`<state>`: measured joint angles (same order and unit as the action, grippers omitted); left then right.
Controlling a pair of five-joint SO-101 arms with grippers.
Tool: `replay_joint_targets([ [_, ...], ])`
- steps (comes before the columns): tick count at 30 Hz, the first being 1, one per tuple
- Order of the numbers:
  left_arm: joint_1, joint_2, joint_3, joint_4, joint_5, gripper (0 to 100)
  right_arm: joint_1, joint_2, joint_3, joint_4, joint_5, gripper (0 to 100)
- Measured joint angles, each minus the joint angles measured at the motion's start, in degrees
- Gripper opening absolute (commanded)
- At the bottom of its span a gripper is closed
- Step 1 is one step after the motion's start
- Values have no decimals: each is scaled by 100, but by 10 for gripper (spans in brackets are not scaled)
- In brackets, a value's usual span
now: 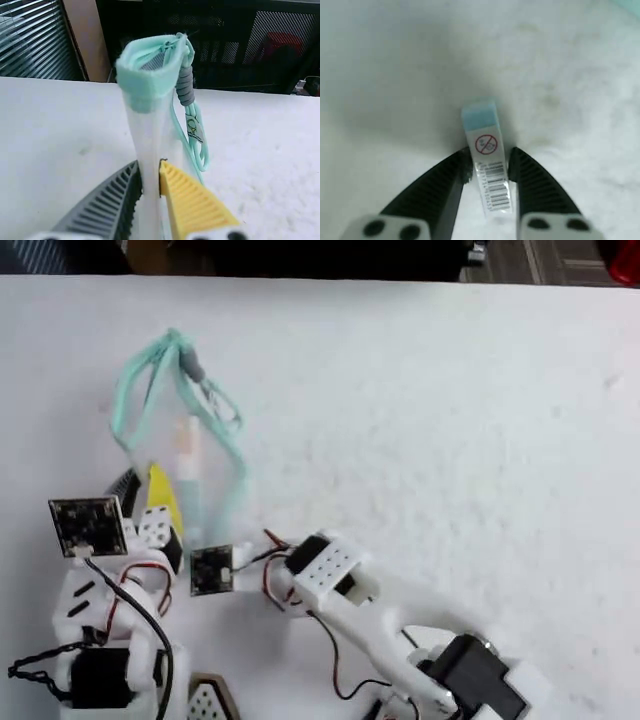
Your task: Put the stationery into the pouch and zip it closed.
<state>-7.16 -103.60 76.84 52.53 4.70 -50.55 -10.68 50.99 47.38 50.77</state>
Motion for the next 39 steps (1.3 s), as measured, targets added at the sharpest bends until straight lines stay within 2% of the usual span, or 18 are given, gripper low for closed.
replay_joint_targets([
  [4, 167, -26, 0, 0, 0, 22, 273, -316, -79, 158, 0, 15],
  [11, 642, -97, -9, 0, -35, 22, 1644, -2356, -686, 941, 0, 17],
  [15, 923, -97, -18, -9, -44, 22, 1943, -3578, -1380, 1178, -563, 16],
  [22, 1609, -88, -334, 396, -44, 23, 1960, -4018, -3174, 1187, -2734, 16],
  [25, 1688, -97, -431, 624, -44, 27, 1697, -3710, -3965, 1187, -3613, 16],
  [27, 1697, -97, -431, 642, -44, 66, 1398, -3429, -4422, 1187, -4044, 16],
  [31, 1705, -97, -431, 712, -44, 229, 730, -2796, -5108, 1187, -4404, 16],
  [32, 1705, -105, -440, 782, -44, 244, 633, -2664, -5204, 1187, -4422, 16],
  [39, 1741, -114, -440, 1099, -44, 215, 527, -2040, -5284, 1187, -4466, 16],
])
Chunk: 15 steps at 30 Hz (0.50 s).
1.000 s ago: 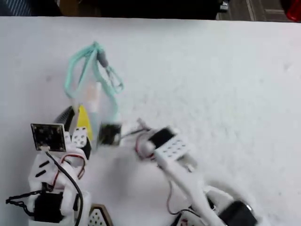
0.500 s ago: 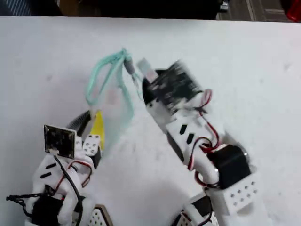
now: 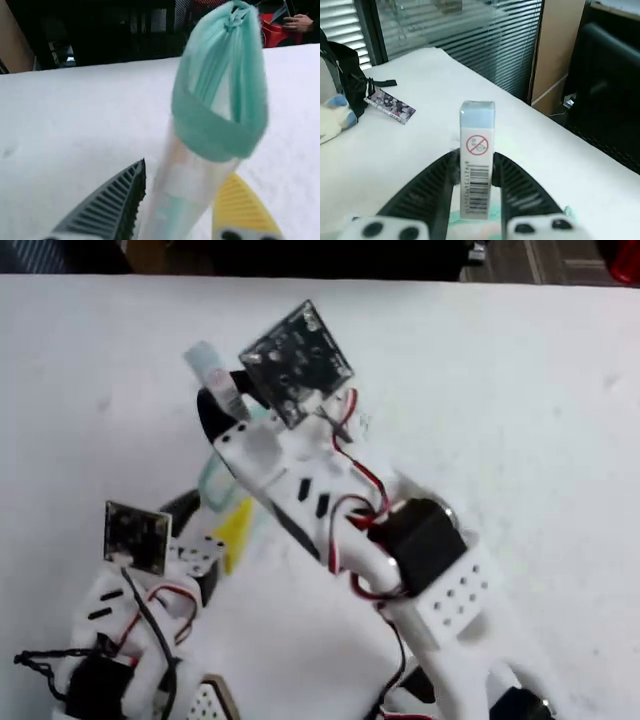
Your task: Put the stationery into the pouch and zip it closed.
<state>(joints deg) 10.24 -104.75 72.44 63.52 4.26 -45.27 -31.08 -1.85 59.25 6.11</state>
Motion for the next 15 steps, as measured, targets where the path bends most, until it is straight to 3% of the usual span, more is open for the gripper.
replay_joint_targets([
  [7, -9, 0, 0, 0, 0, 215, 0, 18, 0, 571, 0, 16],
  [15, -9, 0, 0, 0, 0, 215, -9, 18, 448, 448, 0, 16],
])
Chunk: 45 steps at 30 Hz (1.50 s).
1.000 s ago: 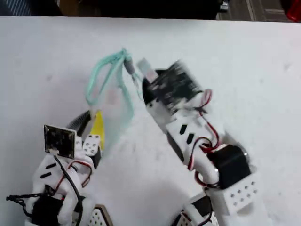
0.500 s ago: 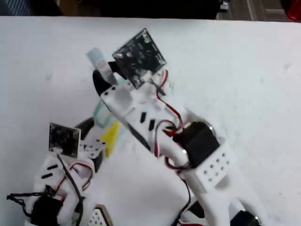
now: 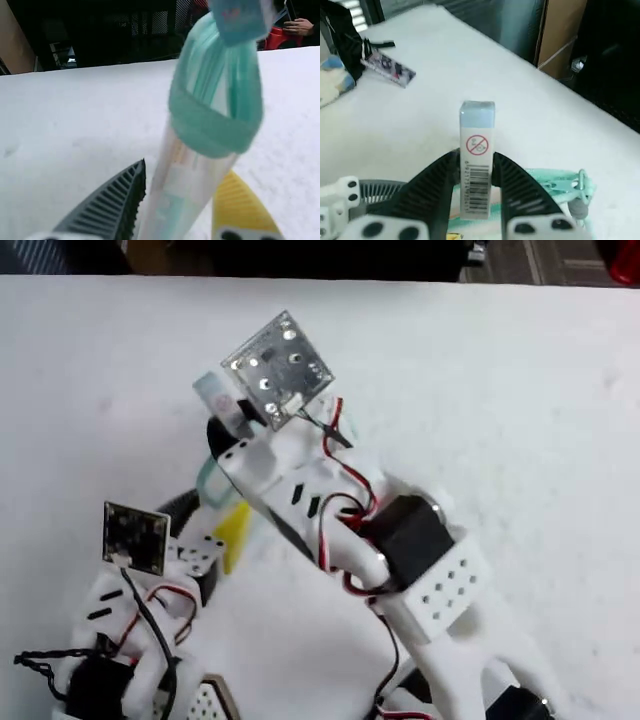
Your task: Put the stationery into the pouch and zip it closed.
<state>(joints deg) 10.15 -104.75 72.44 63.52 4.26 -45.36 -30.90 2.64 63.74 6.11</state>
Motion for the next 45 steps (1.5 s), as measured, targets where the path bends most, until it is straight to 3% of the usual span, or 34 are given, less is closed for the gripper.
replay_joint_targets([
  [9, -9, 0, 0, 0, 0, 216, 0, -18, 1292, -1653, 0, 16],
  [15, -9, 0, 0, 0, 0, 217, -9, -185, 1662, -1960, -9, 21],
  [17, -9, 0, 0, 0, 0, 217, -9, -299, 1697, -1837, -18, 77],
  [22, 26, -9, 79, -62, 0, 217, 0, -844, 1758, -1433, -18, 330],
  [27, 0, 62, 519, -563, 0, 217, 70, -1354, 1767, -1398, -18, 260],
  [33, 0, 53, 527, -624, 0, 217, 53, -1398, 1741, -1415, -9, 228],
  [39, 0, 53, 527, -624, 0, 216, 62, -580, 448, -1486, -9, 91],
  [45, 0, 53, 527, -624, 0, 216, 53, 1327, -1925, 9, -9, 229],
])
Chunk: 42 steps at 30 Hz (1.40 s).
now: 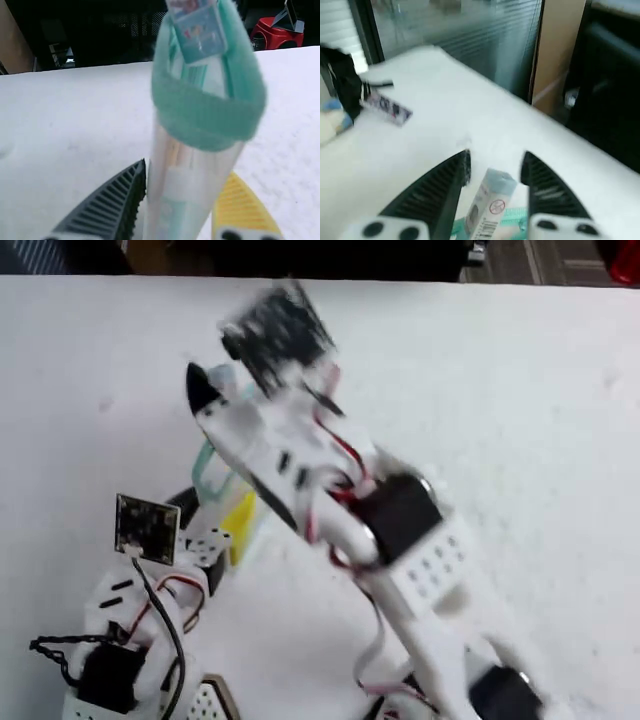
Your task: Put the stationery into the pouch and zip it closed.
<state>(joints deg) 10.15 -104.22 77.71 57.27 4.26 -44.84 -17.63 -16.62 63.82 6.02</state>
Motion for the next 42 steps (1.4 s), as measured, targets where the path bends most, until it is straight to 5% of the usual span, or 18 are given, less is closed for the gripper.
replay_joint_targets([
  [5, 0, 0, 0, 0, 0, 216, 9, 1301, -1996, 1749, 0, 174],
  [11, 0, 0, 0, 0, 0, 216, 176, 2171, -3270, 2514, 0, 14],
  [42, -97, -18, 9, -18, 9, 218, 26, 1697, -3596, 3341, 0, 17],
])
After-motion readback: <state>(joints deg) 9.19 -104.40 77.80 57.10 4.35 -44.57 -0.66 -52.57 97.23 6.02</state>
